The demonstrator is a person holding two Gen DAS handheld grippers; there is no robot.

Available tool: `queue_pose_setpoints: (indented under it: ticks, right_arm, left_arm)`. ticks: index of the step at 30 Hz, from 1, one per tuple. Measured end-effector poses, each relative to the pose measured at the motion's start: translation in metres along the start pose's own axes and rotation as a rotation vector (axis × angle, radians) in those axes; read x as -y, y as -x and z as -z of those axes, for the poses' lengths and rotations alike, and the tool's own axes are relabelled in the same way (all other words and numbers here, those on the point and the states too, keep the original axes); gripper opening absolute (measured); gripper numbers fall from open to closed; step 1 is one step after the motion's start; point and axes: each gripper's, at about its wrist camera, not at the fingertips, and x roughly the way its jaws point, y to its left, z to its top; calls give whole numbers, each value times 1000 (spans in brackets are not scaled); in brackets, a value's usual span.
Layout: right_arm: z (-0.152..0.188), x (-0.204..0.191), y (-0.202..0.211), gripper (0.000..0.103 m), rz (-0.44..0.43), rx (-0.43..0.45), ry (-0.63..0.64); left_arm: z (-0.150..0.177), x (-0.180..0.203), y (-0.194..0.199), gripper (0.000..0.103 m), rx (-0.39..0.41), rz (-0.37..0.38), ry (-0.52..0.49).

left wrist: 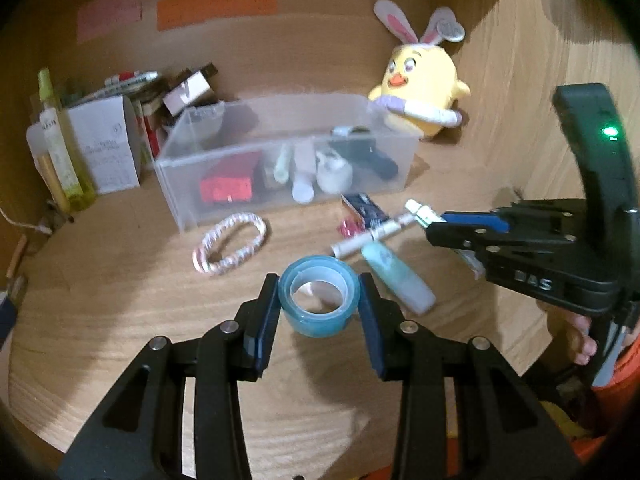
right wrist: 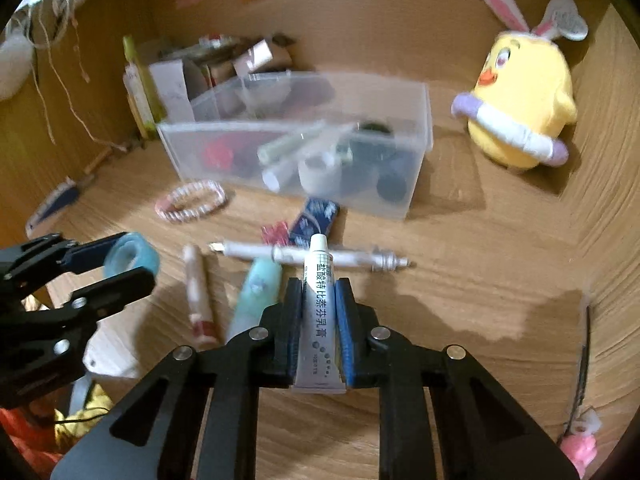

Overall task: Organize objects
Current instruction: 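Carry the blue tape into the bin with left tool while right carries white toothpaste tube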

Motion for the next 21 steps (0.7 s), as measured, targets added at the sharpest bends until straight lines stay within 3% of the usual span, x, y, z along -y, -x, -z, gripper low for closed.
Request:
queue_pose_setpoints:
  ticks: [11,21]
  right_arm:
    - [-47,-3,31,15,-29,163,2]
    - [-98,-2,14,15,-26,210,6]
  left_arm:
    - [-49,-19,-2,38,82,2,54]
    - [-95,-49,-19,38,117,-29,88]
